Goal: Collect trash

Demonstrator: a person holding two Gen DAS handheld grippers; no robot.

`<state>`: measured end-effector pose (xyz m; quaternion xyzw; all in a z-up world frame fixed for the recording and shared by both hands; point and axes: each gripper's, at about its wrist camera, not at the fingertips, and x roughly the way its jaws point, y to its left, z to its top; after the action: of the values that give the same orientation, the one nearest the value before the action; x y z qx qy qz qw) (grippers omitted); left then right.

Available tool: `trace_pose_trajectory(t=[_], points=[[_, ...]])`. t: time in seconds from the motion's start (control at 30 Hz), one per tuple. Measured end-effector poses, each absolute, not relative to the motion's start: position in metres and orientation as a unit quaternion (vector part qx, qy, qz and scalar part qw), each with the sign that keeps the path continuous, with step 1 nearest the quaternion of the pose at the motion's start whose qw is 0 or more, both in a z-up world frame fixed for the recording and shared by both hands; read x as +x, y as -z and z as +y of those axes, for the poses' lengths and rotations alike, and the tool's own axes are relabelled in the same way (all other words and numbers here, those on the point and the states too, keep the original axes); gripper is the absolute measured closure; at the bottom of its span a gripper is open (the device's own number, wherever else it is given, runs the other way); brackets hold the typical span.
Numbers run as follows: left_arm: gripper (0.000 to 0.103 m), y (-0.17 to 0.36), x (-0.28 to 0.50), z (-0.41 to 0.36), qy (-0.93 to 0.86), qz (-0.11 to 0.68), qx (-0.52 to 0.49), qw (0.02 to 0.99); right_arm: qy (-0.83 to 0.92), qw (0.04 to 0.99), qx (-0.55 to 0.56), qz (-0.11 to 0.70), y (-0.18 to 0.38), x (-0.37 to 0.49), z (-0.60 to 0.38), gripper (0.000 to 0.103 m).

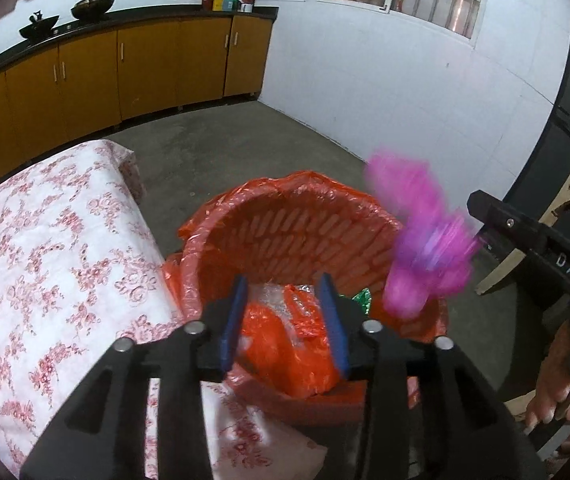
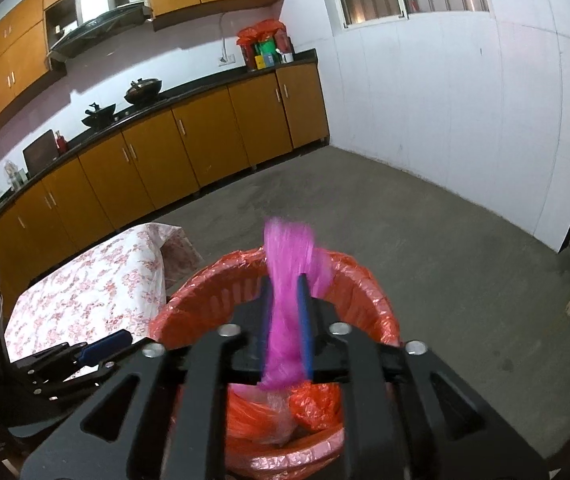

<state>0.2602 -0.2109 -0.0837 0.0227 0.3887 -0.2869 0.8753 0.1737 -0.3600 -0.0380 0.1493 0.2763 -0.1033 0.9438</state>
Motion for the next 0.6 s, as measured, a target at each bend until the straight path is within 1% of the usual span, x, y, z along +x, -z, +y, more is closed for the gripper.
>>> trace_pose_trajectory(t=[0.03,0.07,0.1,0.17,0.2,0.27,0.3,0.4,0.47,0.5,0.57,0.6], points=[[0.06,0.084,0.26,-0.207,0.282,0.389,0.022,0.877,0.104,0.943,0.154,0.276,0.038,0.172,-0.361,0.066],[0.058,0.084,0.26,-0.203,0.278,0.389,0.021,0.878,0.106,0.943,0.156,0.273,0.038,0.171,-0.361,0.06],[0.057,0.084,0.259,-0.198,0.273,0.388,0.02,0.88,0.107,0.944,0.158,0.271,0.037,0.168,-0.362,0.06],[0.051,0.081,0.256,-0.189,0.261,0.382,0.021,0.886,0.11,0.944,0.157,0.269,0.036,0.164,-0.362,0.06],[0.049,0.078,0.252,-0.18,0.251,0.375,0.021,0.892,0.114,0.945,0.154,0.267,0.034,0.161,-0.362,0.059],[0.044,0.071,0.247,-0.167,0.239,0.365,0.018,0.9,0.121,0.946,0.147,0.264,0.031,0.154,-0.361,0.051],[0.042,0.067,0.243,-0.16,0.232,0.359,0.016,0.904,0.124,0.947,0.142,0.26,0.028,0.148,-0.358,0.049],[0.035,0.054,0.229,-0.137,0.212,0.335,0.013,0.918,0.127,0.95,0.132,0.253,0.021,0.133,-0.35,0.038],[0.028,0.045,0.218,-0.123,0.199,0.321,0.011,0.926,0.128,0.952,0.128,0.248,0.018,0.125,-0.344,0.027],[0.026,0.04,0.21,-0.115,0.19,0.311,0.012,0.931,0.128,0.953,0.126,0.244,0.015,0.118,-0.339,0.023],[0.016,0.031,0.193,-0.099,0.171,0.292,0.018,0.941,0.127,0.956,0.122,0.236,0.011,0.104,-0.33,0.011],[0.015,0.029,0.187,-0.095,0.164,0.286,0.021,0.944,0.128,0.957,0.119,0.233,0.011,0.099,-0.326,0.008]])
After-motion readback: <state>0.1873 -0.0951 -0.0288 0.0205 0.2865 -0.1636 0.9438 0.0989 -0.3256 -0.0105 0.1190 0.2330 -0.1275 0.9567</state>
